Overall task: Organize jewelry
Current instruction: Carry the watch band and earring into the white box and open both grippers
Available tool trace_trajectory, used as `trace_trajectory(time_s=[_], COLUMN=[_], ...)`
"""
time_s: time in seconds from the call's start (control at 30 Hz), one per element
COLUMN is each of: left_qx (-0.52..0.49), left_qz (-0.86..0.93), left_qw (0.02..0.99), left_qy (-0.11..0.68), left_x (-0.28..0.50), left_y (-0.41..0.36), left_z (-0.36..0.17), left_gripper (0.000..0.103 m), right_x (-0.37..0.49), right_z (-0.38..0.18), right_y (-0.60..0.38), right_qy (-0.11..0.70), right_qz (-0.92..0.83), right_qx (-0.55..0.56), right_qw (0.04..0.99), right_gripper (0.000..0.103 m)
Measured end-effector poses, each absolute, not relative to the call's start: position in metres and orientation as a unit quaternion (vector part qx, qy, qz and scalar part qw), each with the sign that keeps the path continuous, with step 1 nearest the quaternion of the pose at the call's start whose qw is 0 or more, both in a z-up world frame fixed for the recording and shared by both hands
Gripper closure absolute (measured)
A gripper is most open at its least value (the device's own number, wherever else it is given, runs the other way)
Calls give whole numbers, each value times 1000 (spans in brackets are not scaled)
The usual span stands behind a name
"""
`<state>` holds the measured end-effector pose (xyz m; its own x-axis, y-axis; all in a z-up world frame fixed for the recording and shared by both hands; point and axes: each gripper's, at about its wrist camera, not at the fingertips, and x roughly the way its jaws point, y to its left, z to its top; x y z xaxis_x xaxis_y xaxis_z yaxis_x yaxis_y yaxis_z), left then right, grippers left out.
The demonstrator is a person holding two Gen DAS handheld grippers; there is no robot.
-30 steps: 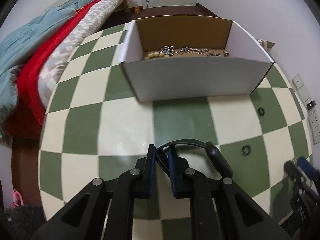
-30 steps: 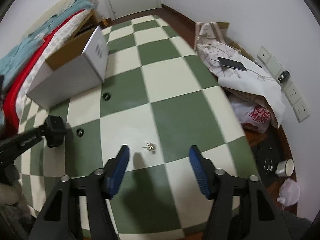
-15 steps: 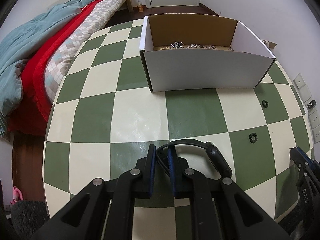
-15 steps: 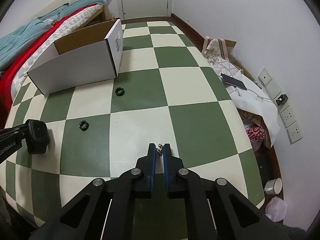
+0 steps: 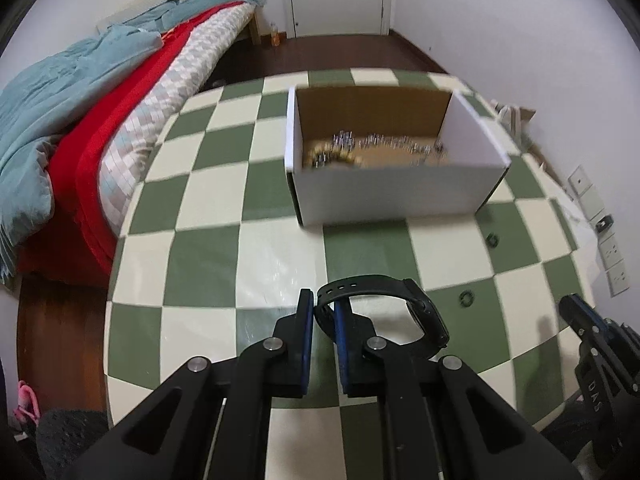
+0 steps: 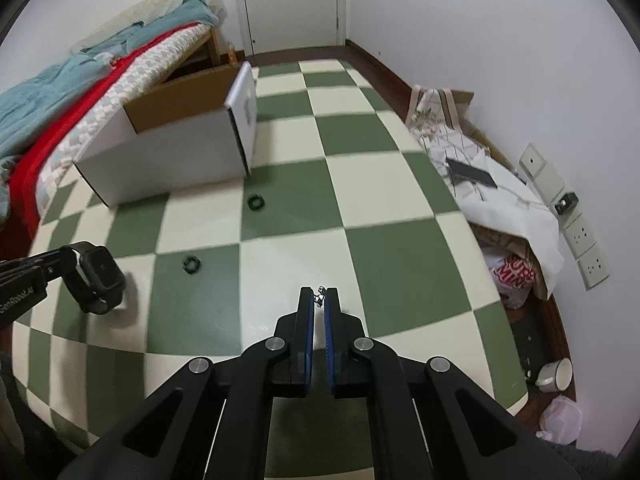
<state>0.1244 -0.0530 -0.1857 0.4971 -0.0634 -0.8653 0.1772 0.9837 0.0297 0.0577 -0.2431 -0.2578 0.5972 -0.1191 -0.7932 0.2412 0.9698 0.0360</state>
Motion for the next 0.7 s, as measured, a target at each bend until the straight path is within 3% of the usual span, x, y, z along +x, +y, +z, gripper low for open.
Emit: trace_trajectory(time_s=[0.4, 0.7], left_qx=[38, 33], left_qz=[-101, -110], left_qw=[880, 865], left_qy=[462, 488], left_x=[183, 267], left_y=[-53, -60], left_z=[-129, -134], left_gripper=[95, 95], right_x=[98, 186], right_z=[-188, -168], right_y=[-223, -230], right_qy=[385, 392], right_qz=[-43, 21], right_qx=[93, 165], right_qw=[917, 905], right_gripper=[98, 98])
